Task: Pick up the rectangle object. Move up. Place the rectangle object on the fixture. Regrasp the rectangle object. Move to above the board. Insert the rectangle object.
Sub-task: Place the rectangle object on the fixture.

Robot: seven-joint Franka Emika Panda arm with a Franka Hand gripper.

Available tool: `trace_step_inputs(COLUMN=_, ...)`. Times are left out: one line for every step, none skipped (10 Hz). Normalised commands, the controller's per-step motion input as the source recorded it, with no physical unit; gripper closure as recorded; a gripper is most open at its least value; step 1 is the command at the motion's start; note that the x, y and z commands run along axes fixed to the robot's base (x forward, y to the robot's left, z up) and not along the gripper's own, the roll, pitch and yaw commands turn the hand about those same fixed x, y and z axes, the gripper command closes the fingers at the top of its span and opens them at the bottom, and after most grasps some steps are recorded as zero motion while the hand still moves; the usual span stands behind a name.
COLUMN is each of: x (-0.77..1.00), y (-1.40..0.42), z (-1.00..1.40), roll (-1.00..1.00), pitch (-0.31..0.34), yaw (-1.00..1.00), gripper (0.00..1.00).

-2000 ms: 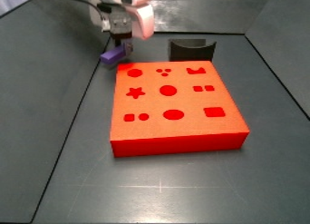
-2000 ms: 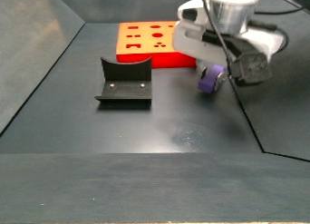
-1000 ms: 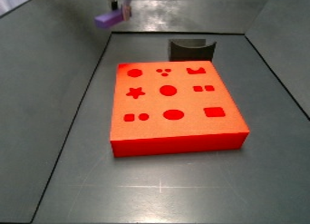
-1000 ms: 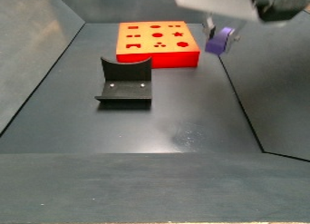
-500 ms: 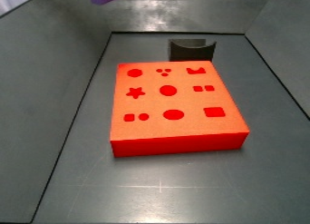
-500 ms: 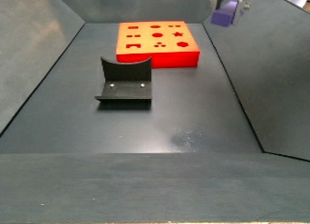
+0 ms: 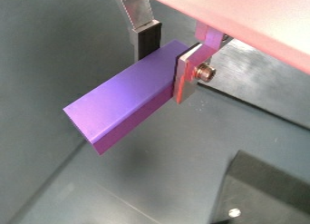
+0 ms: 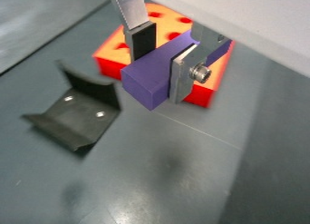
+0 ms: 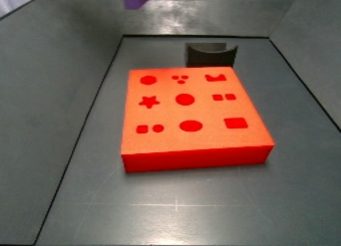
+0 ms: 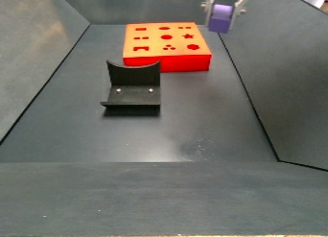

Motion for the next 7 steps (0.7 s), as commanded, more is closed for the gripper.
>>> trace_step_inputs(x=1.0, y=0.01, z=-0.09, roll=0.11, pitch=-0.109, yaw=1.0, gripper=1.0)
trace_step_inputs(x=1.0, y=0.01, z=-0.09, roll=0.13, pitch=-0.108, yaw=0.98, gripper=1.0)
trace_step_inputs(x=1.0, y=0.01, z=-0.09, roll=0.12, pitch=-0.069, yaw=0.56, gripper=1.0)
trace_step_inputs(x=1.0, y=0.0, z=-0.08, roll=0.11, pitch=-0.053, yaw=0.41, gripper=1.0)
trace_step_inputs(x=1.0, y=0.0, z=-0.08, roll=0.08, pitch=-0.035, yaw=0.23, gripper=1.0)
trace_step_inputs(x=1.0, y=0.0, z=-0.08, roll=0.08, pitch=-0.028, yaw=0.17, gripper=1.0)
trace_step_inputs(x=1.0, y=0.0, z=-0.08, roll=0.08, pitch=-0.011, yaw=0.09, gripper=1.0)
